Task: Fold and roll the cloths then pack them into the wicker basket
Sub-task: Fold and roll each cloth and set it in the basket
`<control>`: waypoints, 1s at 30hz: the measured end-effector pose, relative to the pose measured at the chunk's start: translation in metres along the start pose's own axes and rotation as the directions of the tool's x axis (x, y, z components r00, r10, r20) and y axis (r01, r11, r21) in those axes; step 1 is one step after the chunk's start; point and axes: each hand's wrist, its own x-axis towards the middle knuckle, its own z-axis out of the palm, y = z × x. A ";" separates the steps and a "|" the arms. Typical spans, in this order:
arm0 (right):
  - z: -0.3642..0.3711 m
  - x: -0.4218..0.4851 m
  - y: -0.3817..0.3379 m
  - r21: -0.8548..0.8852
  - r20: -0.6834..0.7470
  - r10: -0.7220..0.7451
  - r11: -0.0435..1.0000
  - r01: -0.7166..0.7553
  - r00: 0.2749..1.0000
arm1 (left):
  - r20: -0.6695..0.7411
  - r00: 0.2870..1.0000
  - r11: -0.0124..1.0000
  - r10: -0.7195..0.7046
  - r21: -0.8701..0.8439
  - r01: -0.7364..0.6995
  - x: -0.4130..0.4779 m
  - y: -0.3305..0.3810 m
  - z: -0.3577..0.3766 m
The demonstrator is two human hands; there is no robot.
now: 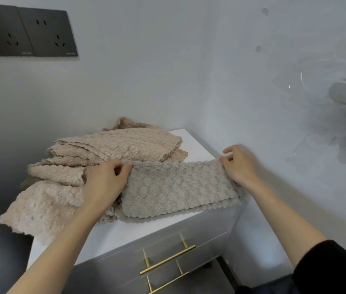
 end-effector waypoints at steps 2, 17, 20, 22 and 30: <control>-0.004 -0.002 0.003 -0.097 0.020 0.005 0.995 -0.003 1.000 | 0.015 0.999 0.998 -0.045 -0.031 0.046 0.002 -0.001 0.000; -0.025 -0.017 0.002 -0.233 0.025 -0.037 0.972 0.042 0.999 | 0.083 0.988 0.987 -0.129 -0.086 0.136 -0.007 0.001 -0.002; -0.024 -0.021 0.002 -0.190 0.040 -0.019 0.981 0.027 0.999 | 0.026 0.994 0.992 -0.108 -0.065 0.109 -0.007 0.000 0.000; -0.021 -0.024 0.003 -0.179 0.100 0.034 0.984 -0.015 0.994 | 0.013 0.995 0.994 -0.103 -0.035 0.103 -0.007 -0.001 0.003; -0.020 -0.028 0.002 -0.189 -0.002 -0.140 0.972 0.137 0.990 | -0.045 0.999 0.994 -0.019 0.106 0.024 -0.009 -0.002 0.010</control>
